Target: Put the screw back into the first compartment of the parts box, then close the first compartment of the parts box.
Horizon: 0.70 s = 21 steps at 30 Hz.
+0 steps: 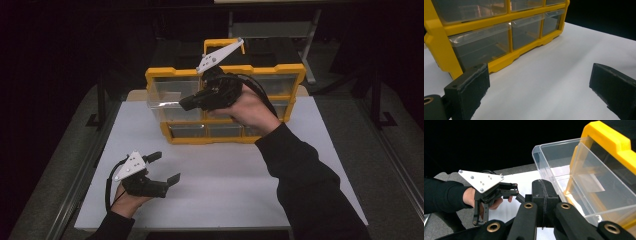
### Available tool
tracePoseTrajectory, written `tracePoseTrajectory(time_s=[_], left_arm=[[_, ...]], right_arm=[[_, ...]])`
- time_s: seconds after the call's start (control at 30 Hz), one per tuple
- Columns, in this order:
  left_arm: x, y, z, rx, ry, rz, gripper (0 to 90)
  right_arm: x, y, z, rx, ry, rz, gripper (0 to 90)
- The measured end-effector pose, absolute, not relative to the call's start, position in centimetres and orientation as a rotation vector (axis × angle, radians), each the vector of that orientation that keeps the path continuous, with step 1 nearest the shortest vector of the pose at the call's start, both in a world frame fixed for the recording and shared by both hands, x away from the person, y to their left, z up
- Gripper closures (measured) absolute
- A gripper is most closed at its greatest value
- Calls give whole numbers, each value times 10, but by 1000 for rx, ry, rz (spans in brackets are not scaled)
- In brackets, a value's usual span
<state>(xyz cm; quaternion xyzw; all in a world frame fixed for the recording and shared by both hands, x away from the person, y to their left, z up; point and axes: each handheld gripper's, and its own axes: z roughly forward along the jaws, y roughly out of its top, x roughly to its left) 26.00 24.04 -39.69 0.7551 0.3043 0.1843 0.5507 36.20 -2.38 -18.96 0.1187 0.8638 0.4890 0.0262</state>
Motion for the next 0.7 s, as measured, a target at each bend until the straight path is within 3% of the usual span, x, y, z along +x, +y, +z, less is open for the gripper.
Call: tracePoseTrajectory(time_s=[0.7], left_arm=[[260, 241, -397, 1787, 721, 436, 24]], right_arm=[[367, -17, -195, 372, 2661, 1469, 899]])
